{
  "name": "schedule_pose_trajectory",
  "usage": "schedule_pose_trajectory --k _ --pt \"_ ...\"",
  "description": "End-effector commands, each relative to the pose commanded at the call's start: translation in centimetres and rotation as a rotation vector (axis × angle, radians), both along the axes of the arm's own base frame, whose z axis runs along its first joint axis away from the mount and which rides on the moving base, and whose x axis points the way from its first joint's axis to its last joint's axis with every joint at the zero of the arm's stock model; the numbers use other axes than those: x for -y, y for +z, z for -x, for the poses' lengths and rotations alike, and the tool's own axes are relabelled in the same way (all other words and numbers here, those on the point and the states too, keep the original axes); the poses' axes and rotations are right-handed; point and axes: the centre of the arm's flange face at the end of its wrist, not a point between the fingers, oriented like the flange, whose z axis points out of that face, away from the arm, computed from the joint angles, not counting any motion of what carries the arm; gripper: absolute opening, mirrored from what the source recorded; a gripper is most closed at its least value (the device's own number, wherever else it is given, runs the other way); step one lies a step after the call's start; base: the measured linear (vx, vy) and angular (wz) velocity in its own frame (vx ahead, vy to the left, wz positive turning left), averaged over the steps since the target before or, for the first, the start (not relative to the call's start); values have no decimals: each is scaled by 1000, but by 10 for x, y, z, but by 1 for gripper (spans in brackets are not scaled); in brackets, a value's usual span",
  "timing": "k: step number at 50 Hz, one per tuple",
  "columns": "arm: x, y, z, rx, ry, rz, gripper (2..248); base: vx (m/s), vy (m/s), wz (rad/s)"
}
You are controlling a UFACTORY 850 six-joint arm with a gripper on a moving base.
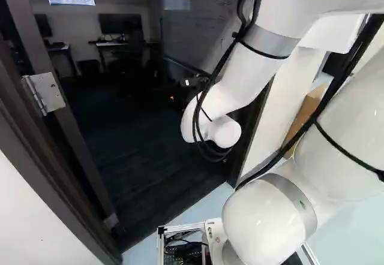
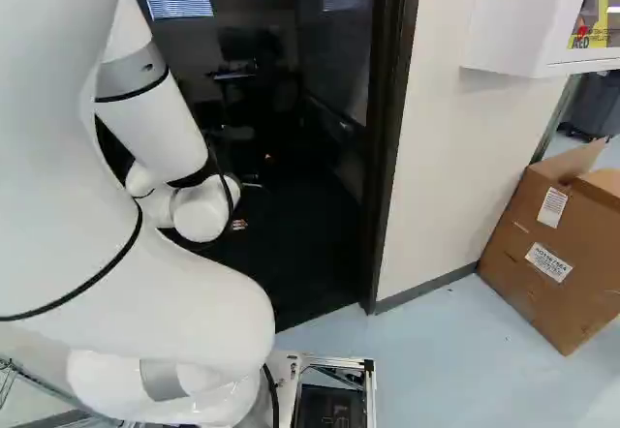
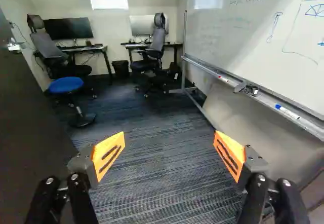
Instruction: Open the door and move inside
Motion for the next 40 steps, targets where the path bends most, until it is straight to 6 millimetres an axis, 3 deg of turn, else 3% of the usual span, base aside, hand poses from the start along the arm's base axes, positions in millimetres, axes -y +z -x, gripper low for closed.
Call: schedule_pose_trajectory --k 26,40 --pt "33 -1 7 4 -97 -1 247 0 0 0" --pt "36 -1 7 4 -109 -1 247 0 0 0"
